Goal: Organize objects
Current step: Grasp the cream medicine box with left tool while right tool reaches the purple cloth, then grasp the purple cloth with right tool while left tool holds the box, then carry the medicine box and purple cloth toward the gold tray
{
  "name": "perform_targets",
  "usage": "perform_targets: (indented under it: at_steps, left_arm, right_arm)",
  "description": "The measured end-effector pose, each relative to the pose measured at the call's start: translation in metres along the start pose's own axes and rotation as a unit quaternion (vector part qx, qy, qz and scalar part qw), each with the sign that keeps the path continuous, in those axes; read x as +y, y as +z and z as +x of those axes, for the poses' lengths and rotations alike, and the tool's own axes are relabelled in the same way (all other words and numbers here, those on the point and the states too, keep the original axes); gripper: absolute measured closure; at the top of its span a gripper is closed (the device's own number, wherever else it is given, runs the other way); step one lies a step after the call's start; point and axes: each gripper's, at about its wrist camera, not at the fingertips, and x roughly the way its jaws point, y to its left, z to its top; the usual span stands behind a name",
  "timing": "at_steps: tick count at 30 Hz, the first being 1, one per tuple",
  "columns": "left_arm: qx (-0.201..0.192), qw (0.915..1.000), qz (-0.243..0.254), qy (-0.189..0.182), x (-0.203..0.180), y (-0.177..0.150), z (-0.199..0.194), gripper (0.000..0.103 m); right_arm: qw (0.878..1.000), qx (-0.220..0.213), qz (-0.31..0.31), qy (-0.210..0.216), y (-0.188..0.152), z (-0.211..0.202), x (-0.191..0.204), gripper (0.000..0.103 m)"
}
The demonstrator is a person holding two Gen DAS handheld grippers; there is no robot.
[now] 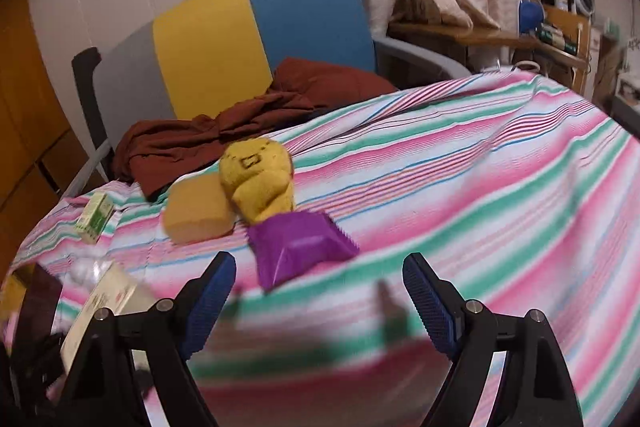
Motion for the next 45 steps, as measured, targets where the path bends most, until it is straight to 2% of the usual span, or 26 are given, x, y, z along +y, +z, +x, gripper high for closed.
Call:
perform_targets:
  at_steps: [3,7,8,13,15,17,20,26,36,45]
  left_arm:
    - [-0.001,1.0,0.003,0.001,-0.001,-0.001,0.001,0.051]
    - [0.0,0.9999,0.009,0.007,-0.003,-0.001,0.003,0.051]
    - [0.0,0.9999,0.009,0.007,-0.003,-0.001,0.003,0.051]
    - [-0.002,1.0,0.007,0.005,-0.002,-0.001,0.004,0.051]
    - [-0.003,1.0,0.006,0.003,-0.001,-0.001,0.004,0.051]
    - [-0.004,1.0,0.007,0.005,-0.001,-0.002,0.004,0.051]
    - [-0.005,0.9999,0.011,0.008,-0.002,-0.002,0.003,0.051]
    - [-0.008,0.9996,0.02,0.017,-0.004,-0.003,-0.001,0.051]
    - [-0.017,0.999,0.024,0.034,-0.002,-0.013,-0.016,0.051]
    - [-0.04,0.996,0.07,0.037,-0.02,-0.036,-0.042,0.051]
  right_arm:
    - [0.999,0.025,-0.019,0.001,0.01,0.022,0.004,0.018]
    - [0.998,0.062,-0.03,0.007,0.012,0.045,0.008,0.038]
    - [0.997,0.064,-0.034,0.003,0.011,0.047,0.01,0.038]
    - [0.997,0.051,-0.049,-0.005,0.007,0.041,0.014,0.043]
    - [0.998,0.045,-0.046,-0.009,0.005,0.037,0.014,0.048]
    - [0.998,0.036,-0.043,-0.017,-0.001,0.027,0.015,0.057]
    - [0.998,0.023,-0.052,-0.026,-0.009,0.013,0.022,0.063]
    - [0.998,0.001,-0.061,-0.032,-0.024,-0.009,0.031,0.064]
    - [1.0,-0.007,-0.015,-0.022,-0.055,-0.044,0.033,0.064]
    - [1.0,-0.008,0.0,0.001,-0.088,-0.081,0.05,0.064]
